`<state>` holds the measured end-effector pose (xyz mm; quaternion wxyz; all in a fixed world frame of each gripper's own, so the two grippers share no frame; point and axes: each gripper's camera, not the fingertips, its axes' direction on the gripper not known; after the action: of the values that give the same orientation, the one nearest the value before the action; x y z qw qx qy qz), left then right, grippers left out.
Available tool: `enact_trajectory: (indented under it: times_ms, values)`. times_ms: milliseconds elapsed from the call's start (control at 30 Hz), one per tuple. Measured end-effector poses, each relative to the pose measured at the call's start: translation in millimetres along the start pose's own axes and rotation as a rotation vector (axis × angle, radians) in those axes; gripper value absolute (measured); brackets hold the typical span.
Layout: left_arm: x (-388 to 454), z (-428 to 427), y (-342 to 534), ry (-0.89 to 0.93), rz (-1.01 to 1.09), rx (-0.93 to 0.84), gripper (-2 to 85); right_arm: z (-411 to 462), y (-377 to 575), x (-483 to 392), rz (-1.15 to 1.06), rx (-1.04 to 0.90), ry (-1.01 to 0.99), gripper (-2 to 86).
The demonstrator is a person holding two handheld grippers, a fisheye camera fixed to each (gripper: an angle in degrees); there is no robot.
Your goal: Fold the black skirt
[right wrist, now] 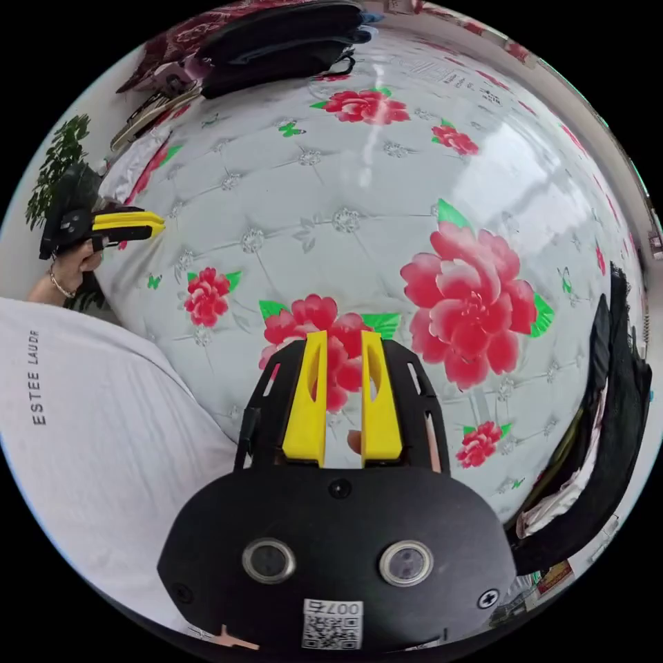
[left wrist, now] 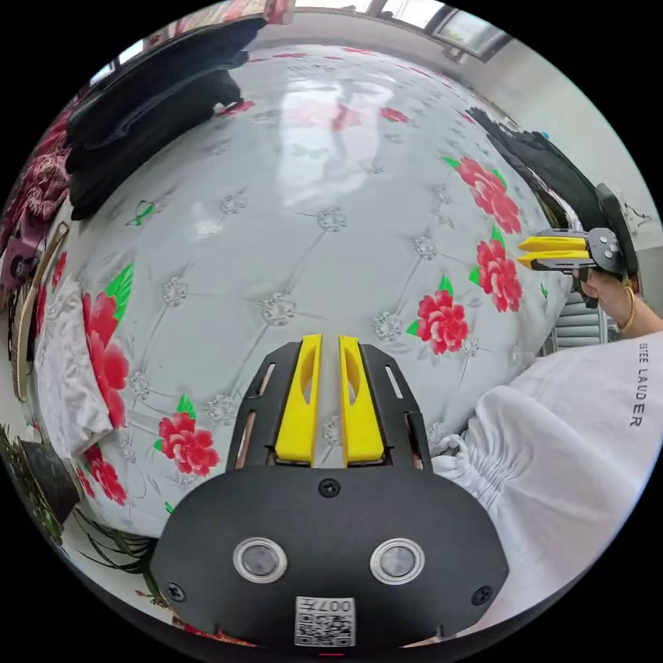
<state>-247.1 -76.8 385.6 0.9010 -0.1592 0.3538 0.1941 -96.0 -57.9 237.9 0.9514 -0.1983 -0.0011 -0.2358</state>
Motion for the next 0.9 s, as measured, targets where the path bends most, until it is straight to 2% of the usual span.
enact_trajectory:
  times_ms: [100, 233, 300, 467, 567, 667, 833, 900]
  values:
    - [44.4, 17.3, -14.4, 0.029, 0.102, -0.029, 5.0, 31.9, 3.8, 0.0, 0.041, -0.119, -0.069, 8.3]
    - [83.1, 34.6, -29.6, -0.017, 0.141, -0.06, 5.0, 25.9, 12.8, 6.0, 0.221, 0.083, -0.078, 9.1]
    - [96.8, 42.2, -34.2, -0.074, 0.101, -0.086, 5.1, 22.4, 15.4, 8.7, 0.219, 0.124, -0.094, 8.9]
    - [106.4, 54.0, -32.9, -0.077, 0.016, -0.07, 5.1, 11.8, 19.0, 23.9, 0.162, 0.178, -0.104, 7.4]
    - [117.5, 60.9, -37.1, -0.103, 0.007, -0.096, 4.7, -3.1, 38.0, 68.9, 0.31, 0.217, -0.109, 7.0]
    - [129.4, 67.5, -42.1, -0.149, -0.021, -0.128, 4.3, -35.7, 100.0, 147.3, 0.543, 0.349, -0.023, 7.4]
    - [136.5, 72.6, -39.4, -0.167, -0.101, -0.12, 4.3, -110.7, 288.7, 318.3, 1.141, 0.532, 0.298, 8.7]
    - [138.2, 73.1, -33.8, -0.168, -0.137, -0.096, 4.2, -131.7, 344.9, 361.2, 1.281, 0.547, 0.358, 9.2]
